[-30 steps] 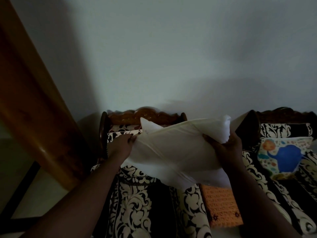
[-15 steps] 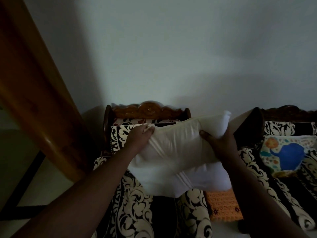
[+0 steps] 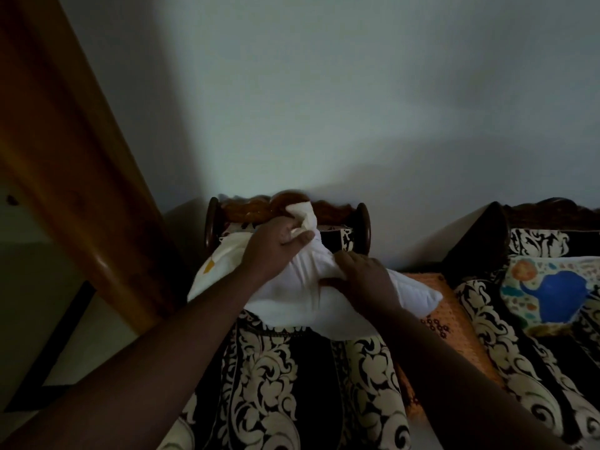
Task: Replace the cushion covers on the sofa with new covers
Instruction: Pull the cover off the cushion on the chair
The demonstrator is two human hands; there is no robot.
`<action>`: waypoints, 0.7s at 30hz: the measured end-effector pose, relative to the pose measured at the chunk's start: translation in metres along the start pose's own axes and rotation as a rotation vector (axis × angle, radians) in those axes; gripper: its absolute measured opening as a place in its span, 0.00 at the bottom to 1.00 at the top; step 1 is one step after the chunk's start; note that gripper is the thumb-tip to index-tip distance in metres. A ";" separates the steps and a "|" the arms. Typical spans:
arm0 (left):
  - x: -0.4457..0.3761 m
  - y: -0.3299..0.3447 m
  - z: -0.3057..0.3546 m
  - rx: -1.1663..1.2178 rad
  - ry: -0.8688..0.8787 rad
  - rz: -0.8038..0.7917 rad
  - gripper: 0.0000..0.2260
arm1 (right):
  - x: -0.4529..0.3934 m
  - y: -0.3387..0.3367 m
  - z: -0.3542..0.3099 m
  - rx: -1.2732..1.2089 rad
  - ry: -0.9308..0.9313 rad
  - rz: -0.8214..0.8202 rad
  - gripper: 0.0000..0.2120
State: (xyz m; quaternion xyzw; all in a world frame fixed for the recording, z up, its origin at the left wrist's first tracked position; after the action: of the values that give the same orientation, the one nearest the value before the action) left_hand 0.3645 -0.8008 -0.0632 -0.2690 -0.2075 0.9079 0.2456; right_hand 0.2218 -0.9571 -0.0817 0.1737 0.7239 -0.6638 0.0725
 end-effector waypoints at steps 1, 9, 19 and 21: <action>0.002 -0.008 -0.005 -0.065 -0.003 0.012 0.20 | -0.001 -0.001 -0.002 -0.003 -0.019 0.017 0.19; 0.025 -0.027 -0.057 -0.441 -0.184 -0.109 0.25 | -0.009 0.003 0.006 -0.013 -0.003 -0.180 0.18; 0.068 -0.050 -0.179 -0.332 -0.697 -0.045 0.22 | -0.005 0.009 0.033 -0.072 0.163 -0.229 0.20; 0.072 -0.054 -0.187 -0.301 -0.700 -0.018 0.22 | -0.003 0.012 0.040 -0.088 0.205 -0.209 0.21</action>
State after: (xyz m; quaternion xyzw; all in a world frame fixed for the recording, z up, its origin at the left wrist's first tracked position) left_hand 0.4403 -0.6720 -0.2076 0.0261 -0.4121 0.9021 0.1256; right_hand 0.2236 -0.9960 -0.0968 0.1609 0.7699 -0.6142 -0.0640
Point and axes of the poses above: each hand's wrist, its own x-axis away from the middle knuckle, its own y-axis out of the palm, z = x × y, the point moved 4 cm from there along -x, towards the middle knuckle, and after that the axes turned 4 degrees about x, right-handed, at the moved point
